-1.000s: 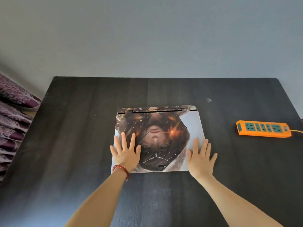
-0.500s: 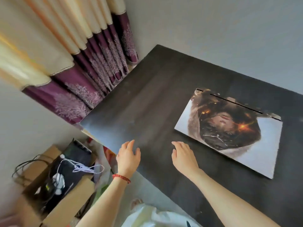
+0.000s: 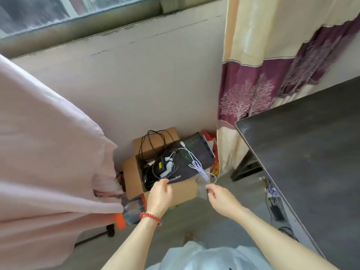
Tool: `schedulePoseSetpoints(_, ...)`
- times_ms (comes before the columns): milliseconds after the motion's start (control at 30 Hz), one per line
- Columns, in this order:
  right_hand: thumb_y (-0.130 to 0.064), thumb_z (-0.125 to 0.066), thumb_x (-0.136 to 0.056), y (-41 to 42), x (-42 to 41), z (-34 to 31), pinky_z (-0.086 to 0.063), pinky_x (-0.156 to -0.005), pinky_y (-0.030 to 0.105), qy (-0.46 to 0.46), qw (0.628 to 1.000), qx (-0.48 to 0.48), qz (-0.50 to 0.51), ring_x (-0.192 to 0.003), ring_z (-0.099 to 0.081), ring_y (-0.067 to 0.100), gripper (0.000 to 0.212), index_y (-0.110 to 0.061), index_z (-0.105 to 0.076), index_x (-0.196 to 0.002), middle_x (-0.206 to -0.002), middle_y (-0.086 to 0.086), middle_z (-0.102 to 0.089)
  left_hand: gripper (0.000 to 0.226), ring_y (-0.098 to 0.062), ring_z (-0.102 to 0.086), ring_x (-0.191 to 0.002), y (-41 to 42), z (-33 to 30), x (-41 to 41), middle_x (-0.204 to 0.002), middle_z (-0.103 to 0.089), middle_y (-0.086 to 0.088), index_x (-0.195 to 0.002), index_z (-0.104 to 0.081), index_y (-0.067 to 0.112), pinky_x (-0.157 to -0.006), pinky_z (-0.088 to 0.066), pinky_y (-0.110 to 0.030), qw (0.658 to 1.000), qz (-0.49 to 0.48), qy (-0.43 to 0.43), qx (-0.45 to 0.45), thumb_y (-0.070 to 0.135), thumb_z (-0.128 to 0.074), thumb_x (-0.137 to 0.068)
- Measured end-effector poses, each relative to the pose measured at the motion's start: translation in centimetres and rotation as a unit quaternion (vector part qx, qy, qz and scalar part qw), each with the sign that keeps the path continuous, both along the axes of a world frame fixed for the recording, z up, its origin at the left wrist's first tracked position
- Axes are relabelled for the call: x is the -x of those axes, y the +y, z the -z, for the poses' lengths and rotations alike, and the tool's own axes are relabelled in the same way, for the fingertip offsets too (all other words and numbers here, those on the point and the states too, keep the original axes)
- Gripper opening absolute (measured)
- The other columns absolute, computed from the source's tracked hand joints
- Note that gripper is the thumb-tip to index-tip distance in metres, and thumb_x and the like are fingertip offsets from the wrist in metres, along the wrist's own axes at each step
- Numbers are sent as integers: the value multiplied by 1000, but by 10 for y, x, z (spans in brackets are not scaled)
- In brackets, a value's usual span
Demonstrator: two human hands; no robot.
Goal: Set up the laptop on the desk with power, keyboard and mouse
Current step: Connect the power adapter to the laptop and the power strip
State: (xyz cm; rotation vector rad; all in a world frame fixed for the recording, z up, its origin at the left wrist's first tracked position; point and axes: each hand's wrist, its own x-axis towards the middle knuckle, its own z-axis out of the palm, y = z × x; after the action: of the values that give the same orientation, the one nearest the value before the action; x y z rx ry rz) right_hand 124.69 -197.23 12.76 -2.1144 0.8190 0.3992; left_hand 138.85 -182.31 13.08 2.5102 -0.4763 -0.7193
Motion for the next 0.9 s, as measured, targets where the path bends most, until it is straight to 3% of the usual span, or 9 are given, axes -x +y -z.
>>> schedulePoseSetpoints(100, -16, -37, -94, 5, -21, 2, -40, -101, 33, 2, 1000, 12, -9, -125, -46, 20, 43, -17, -36, -138, -138, 3, -47, 43, -24, -45, -125, 10, 12, -15, -134, -50, -10, -131, -45, 12, -101, -37, -32, 1000, 7, -2, -7, 21, -48, -90)
schedulePoseSetpoints(267, -12, -42, -93, -11, -94, 51, -29, -106, 29, -26, 997, 62, -33, -135, -34, 18, 52, -13, -26, -142, -147, 4, -36, 72, -26, -20, -138, 7, 77, -54, -151, -21, -5, -144, -19, 18, -108, -31, -38, 993, 86, -5, -81, 34, -57, -85)
schedulePoseSetpoints(367, -14, -43, -94, -21, -133, 90, -34, -105, 36, -32, 998, -4, 58, -131, -39, 20, 52, -12, -24, -142, -145, 7, -37, 86, -25, -14, -139, -18, 124, -71, -153, -17, -4, -145, -10, 20, -107, -29, -41, 984, 132, -29, -117, 42, -61, -81)
schedulePoseSetpoints(433, -14, -41, -94, -32, -148, 116, -34, -104, 34, -28, 990, -38, 131, -128, -42, 22, 50, -9, -26, -142, -142, 11, -41, 89, -24, -20, -137, -45, 155, -74, -149, -26, -5, -145, -10, 16, -108, -24, -42, 979, 136, -34, -145, 46, -61, -79)
schedulePoseSetpoints(533, -11, -39, -94, -49, -155, 140, -38, -98, 34, -26, 980, -50, 188, -112, -50, 21, 47, -9, -29, -140, -135, 12, -46, 63, -24, -41, -125, -78, 186, -74, -127, -54, -8, -132, -34, 9, -107, -21, -41, 986, 61, -32, -151, 43, -57, -83)
schedulePoseSetpoints(600, -9, -39, -94, -58, -154, 147, -41, -93, 32, -31, 978, -56, 199, -103, -51, 16, 46, -11, -30, -139, -132, 10, -49, 34, -30, -57, -106, -88, 191, -77, -102, -66, -13, -107, -50, 6, -96, -32, -39, 990, 43, -37, -125, 36, -48, -92)
schedulePoseSetpoints(700, -7, -38, -94, -70, -154, 142, -42, -88, 30, -40, 977, -57, 201, -103, -53, 16, 45, -12, -34, -138, -130, 9, -50, 29, -40, -60, -89, -82, 176, -89, -91, -66, -21, -93, -50, 3, -67, -40, -40, 997, 18, -21, -67, 30, -39, -97)
schedulePoseSetpoints(800, -8, -36, -94, -73, -165, 126, -43, -77, 23, -81, 975, -72, 194, -89, -54, 8, 42, -15, -36, -136, -129, 5, -50, 27, -42, -60, -81, -71, 138, -118, -83, -66, -20, -87, -48, 6, -59, -39, -39, 994, -22, -96, -38, 28, -37, -97)
schedulePoseSetpoints(900, -10, -37, -94, -75, -183, 91, -40, -89, 25, -141, 974, -80, 161, -106, -48, 9, 42, -19, -38, -135, -133, 1, -48, 23, -42, -61, -68, -61, 79, -147, -71, -65, -21, -87, -55, 2, -53, -38, -36, 983, -39, -181, 10, 20, -44, -95)
